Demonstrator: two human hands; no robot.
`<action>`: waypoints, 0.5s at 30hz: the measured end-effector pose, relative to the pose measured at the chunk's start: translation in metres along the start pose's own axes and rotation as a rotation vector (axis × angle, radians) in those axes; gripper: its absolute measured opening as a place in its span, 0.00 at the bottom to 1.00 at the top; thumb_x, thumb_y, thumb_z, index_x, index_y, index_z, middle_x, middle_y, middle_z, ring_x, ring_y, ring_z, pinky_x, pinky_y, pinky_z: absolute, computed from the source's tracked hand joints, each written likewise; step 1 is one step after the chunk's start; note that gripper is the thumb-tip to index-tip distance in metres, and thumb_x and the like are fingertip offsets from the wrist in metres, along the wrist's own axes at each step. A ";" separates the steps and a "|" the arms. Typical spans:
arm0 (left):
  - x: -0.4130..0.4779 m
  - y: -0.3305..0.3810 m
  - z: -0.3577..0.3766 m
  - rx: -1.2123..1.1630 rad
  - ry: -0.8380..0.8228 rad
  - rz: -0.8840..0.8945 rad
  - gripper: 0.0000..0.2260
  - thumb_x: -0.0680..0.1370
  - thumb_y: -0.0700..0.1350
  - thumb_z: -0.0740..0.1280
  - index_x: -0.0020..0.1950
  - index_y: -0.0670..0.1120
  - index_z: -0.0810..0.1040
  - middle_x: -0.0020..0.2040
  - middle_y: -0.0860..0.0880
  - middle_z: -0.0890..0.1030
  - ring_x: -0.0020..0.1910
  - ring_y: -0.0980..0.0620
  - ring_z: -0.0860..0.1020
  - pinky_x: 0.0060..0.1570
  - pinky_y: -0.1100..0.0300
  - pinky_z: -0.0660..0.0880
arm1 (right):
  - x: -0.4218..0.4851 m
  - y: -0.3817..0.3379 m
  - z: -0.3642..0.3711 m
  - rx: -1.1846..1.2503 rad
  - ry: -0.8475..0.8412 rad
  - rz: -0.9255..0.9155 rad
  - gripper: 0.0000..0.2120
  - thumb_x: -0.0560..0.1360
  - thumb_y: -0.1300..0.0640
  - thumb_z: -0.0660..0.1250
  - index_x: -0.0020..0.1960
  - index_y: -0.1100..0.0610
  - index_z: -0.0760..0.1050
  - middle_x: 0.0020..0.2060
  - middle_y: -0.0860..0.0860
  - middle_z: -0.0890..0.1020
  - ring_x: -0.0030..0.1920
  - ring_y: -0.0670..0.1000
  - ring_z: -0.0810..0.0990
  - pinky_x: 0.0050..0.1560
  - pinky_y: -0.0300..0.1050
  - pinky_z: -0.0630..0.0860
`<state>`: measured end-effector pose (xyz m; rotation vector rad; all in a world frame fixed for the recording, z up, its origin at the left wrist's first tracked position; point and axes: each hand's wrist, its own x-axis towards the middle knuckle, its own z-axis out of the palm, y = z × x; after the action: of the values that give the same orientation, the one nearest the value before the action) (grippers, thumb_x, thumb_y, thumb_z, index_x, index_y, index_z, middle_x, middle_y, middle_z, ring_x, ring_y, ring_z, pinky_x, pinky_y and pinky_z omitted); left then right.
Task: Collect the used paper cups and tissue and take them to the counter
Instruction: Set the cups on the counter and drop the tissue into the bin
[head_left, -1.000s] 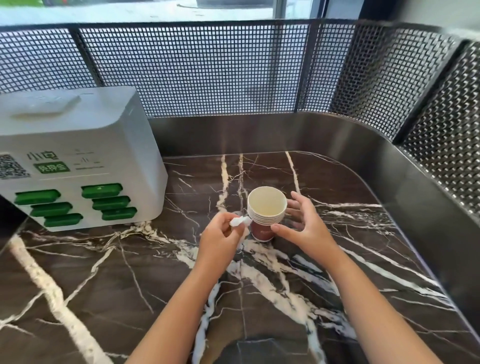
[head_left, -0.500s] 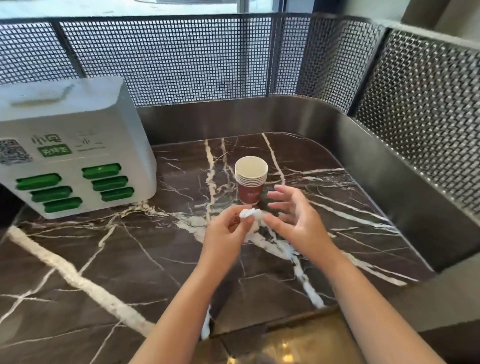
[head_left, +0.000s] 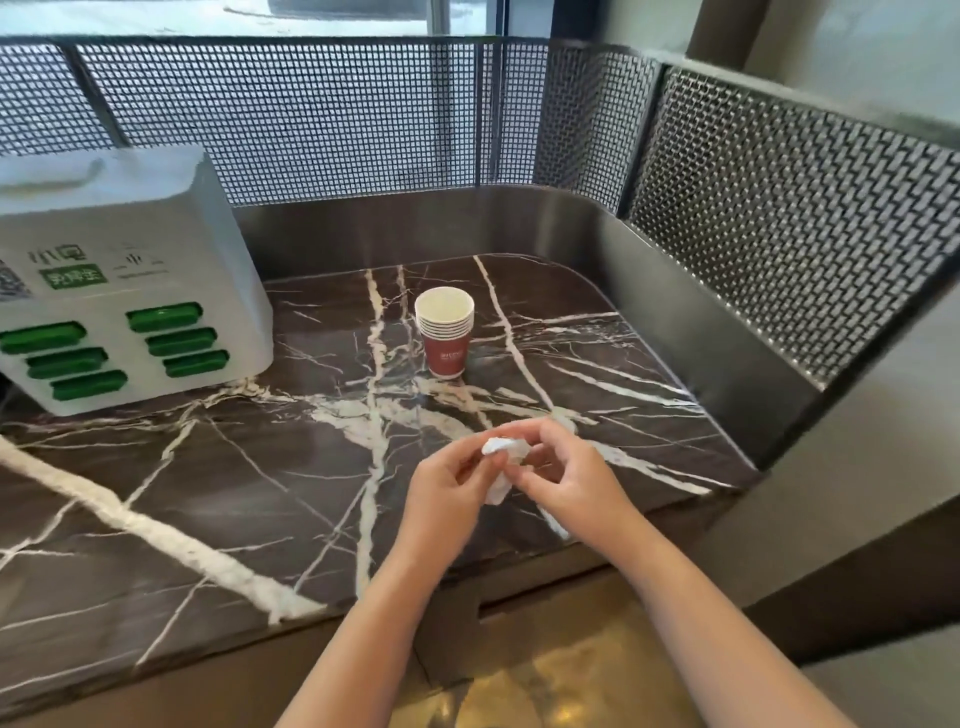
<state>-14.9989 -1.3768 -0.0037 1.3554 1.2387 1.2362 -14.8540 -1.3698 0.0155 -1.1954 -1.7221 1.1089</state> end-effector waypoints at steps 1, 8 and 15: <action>-0.007 0.001 0.007 0.007 -0.004 0.000 0.10 0.75 0.44 0.67 0.50 0.59 0.80 0.46 0.55 0.85 0.48 0.58 0.81 0.49 0.60 0.77 | -0.007 0.003 -0.004 0.000 -0.003 -0.003 0.10 0.73 0.56 0.69 0.53 0.46 0.76 0.45 0.45 0.82 0.45 0.45 0.80 0.49 0.47 0.79; -0.061 0.005 0.062 0.052 0.003 -0.056 0.05 0.72 0.49 0.68 0.46 0.59 0.79 0.41 0.57 0.84 0.42 0.62 0.80 0.42 0.68 0.76 | -0.062 0.032 -0.036 0.018 0.009 0.009 0.09 0.72 0.59 0.70 0.46 0.46 0.77 0.42 0.46 0.82 0.42 0.45 0.80 0.46 0.47 0.79; -0.084 -0.001 0.103 0.204 -0.016 -0.072 0.10 0.74 0.40 0.69 0.43 0.57 0.78 0.39 0.58 0.82 0.38 0.66 0.78 0.38 0.73 0.71 | -0.101 0.057 -0.064 0.103 0.008 0.047 0.04 0.72 0.60 0.70 0.43 0.53 0.77 0.36 0.46 0.81 0.36 0.41 0.77 0.39 0.36 0.74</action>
<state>-14.8963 -1.4595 -0.0230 1.4490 1.4211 1.0698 -14.7506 -1.4408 -0.0258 -1.1797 -1.6176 1.2042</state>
